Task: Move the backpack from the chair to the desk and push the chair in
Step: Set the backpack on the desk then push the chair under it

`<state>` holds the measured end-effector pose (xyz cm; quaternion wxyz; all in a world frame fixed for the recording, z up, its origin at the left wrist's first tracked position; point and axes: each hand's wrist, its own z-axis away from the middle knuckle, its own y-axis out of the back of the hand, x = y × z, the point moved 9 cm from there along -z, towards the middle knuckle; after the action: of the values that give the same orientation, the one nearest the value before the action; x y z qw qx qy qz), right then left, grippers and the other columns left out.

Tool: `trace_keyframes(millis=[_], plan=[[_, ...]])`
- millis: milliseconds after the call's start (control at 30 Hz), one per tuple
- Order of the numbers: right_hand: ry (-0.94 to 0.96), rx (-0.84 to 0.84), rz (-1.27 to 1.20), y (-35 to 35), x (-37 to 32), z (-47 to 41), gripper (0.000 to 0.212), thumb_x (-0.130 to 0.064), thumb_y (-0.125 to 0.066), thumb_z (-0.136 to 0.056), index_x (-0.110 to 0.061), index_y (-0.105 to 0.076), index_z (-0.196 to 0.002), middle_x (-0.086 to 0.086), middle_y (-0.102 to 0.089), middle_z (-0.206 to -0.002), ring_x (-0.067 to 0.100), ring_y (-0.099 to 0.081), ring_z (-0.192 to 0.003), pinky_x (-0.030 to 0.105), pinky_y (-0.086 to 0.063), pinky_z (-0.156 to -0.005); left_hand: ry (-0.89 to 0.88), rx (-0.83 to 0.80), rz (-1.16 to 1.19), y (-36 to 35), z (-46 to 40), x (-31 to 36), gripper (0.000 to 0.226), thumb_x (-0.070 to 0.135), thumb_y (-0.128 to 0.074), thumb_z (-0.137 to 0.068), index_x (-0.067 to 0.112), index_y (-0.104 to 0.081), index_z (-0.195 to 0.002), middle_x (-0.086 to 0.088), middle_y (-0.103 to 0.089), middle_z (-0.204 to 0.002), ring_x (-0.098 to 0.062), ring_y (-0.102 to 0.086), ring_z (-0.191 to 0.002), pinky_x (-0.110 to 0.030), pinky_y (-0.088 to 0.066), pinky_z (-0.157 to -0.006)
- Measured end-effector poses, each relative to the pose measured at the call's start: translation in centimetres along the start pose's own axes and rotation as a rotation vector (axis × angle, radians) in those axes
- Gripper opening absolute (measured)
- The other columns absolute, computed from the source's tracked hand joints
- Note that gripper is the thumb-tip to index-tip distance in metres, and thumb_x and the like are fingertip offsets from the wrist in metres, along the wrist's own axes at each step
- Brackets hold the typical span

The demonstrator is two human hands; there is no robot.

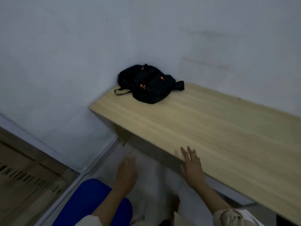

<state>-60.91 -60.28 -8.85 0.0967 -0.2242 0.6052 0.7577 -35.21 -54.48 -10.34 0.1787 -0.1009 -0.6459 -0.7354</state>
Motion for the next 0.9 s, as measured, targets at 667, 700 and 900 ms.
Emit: trace_keyframes(millis=[667,700,900], plan=[[-0.031,0.196,-0.234,-3.6,-6.7,29.3,0.070,-0.016,-0.058,-0.093,-0.024,-0.017,-0.150,0.007,-0.007,-0.162,0.026,-0.001,-0.149,0.047,-0.015,-0.121,-0.020,-0.027,0.089,-3.3,27.2,-1.7,0.062,0.019,-0.051,-0.096,0.013,-0.019,-0.149,-0.015,-0.004,-0.160,-0.030,-0.023,-0.143,-0.043,-0.017,-0.120],[-0.028,0.194,-0.235,-4.1,-6.9,30.4,0.070,-0.016,-0.058,-0.093,-0.023,-0.017,-0.150,0.007,-0.007,-0.162,0.026,0.000,-0.149,0.047,-0.015,-0.121,-0.024,-0.030,0.089,-3.5,28.2,-2.0,0.061,0.020,-0.049,-0.097,0.014,-0.018,-0.149,-0.014,-0.002,-0.161,-0.028,-0.019,-0.145,-0.043,-0.013,-0.120],[-0.005,0.176,-0.220,-6.4,-8.3,37.5,0.068,-0.015,-0.056,-0.094,-0.021,-0.018,-0.150,0.008,-0.007,-0.161,0.027,-0.002,-0.149,0.044,-0.012,-0.121,0.002,-0.035,0.103,-4.7,34.9,-3.7,0.064,0.018,-0.053,-0.095,0.018,-0.019,-0.149,-0.012,-0.001,-0.161,-0.027,-0.023,-0.143,-0.042,-0.017,-0.120]])
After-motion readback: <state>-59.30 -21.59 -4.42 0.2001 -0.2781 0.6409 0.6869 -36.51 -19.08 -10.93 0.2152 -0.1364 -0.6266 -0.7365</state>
